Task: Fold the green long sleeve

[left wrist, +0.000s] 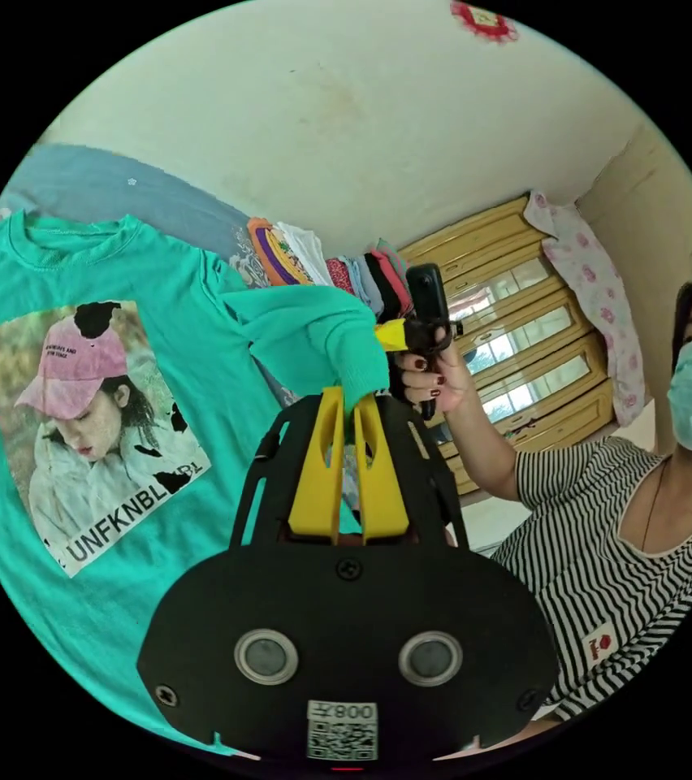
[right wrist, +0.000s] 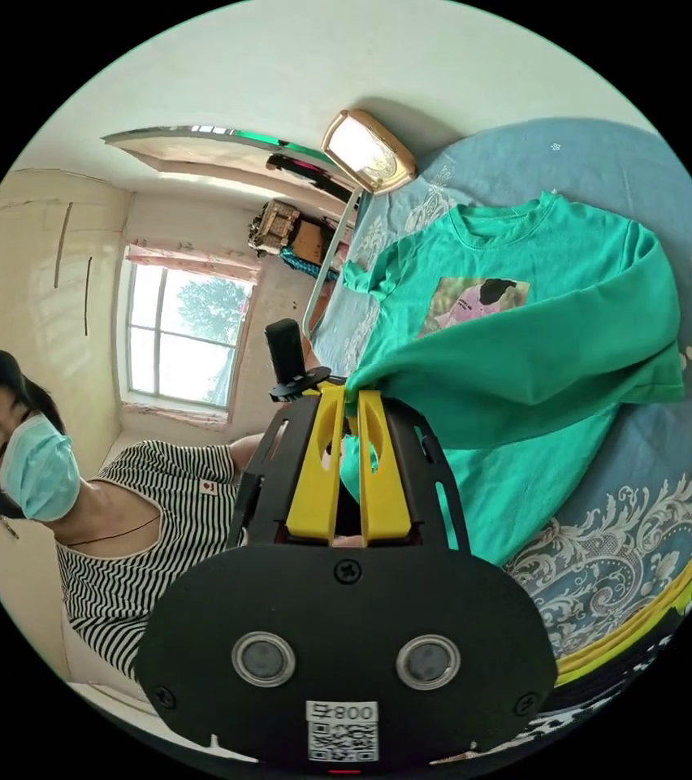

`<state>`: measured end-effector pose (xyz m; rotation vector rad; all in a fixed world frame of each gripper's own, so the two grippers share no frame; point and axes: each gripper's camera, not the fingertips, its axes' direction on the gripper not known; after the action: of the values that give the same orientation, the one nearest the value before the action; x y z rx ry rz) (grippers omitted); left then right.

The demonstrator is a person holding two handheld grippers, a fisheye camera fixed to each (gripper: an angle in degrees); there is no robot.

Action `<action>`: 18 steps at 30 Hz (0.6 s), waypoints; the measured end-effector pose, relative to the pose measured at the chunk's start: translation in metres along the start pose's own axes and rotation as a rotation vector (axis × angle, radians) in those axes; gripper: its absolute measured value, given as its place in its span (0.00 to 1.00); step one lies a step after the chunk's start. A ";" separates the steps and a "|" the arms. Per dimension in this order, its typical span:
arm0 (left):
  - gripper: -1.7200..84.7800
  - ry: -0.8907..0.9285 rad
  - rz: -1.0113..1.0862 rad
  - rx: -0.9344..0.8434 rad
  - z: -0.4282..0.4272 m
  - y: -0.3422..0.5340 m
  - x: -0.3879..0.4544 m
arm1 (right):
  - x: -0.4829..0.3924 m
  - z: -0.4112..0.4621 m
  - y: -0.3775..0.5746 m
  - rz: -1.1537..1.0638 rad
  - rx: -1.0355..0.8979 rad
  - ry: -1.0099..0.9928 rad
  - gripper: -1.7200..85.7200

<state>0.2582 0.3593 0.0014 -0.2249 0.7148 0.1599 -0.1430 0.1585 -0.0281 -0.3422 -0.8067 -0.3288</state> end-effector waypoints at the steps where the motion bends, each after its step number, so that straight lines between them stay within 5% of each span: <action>1: 0.05 0.040 -0.037 0.046 -0.012 0.004 -0.006 | 0.009 -0.006 0.012 0.015 0.061 0.020 0.13; 4: 0.05 0.126 -0.094 0.114 -0.035 0.011 -0.017 | 0.046 -0.016 0.060 0.121 0.268 0.050 0.13; 11: 0.05 0.095 -0.123 0.080 -0.061 0.021 -0.026 | 0.140 0.045 0.136 0.322 0.505 -0.377 0.11; 18: 0.05 0.071 -0.139 0.067 -0.086 0.010 -0.038 | 0.163 0.073 0.123 0.281 0.495 -0.491 0.10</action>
<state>0.1735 0.3446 -0.0377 -0.2159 0.7710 -0.0043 -0.0335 0.2742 0.1194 -0.0622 -1.2688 0.2325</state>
